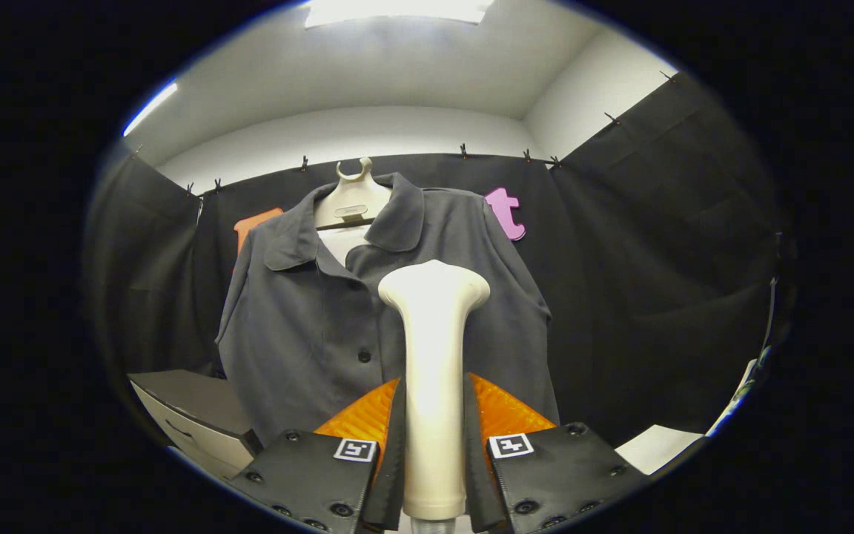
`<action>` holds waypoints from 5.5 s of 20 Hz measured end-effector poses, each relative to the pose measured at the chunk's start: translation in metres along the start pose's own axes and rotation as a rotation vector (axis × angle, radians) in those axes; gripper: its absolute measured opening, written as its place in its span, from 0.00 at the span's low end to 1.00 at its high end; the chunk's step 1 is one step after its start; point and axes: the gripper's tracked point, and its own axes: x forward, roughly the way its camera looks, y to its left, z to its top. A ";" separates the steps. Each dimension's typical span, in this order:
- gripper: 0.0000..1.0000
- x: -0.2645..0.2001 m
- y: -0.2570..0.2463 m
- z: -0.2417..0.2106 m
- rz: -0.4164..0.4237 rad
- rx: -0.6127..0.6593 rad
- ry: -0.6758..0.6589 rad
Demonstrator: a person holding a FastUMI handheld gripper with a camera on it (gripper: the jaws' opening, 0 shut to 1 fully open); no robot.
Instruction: Iron the clothes twice with a garment steamer, once on the left side and once on the right side.
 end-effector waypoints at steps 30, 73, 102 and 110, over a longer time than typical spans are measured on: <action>0.42 -0.085 -0.026 -0.152 -0.050 0.033 0.257; 0.41 -0.243 0.111 -0.013 0.118 -0.047 0.011; 0.41 -0.282 0.114 -0.015 0.060 -0.050 0.005; 0.41 -0.289 0.113 -0.015 0.056 -0.045 0.005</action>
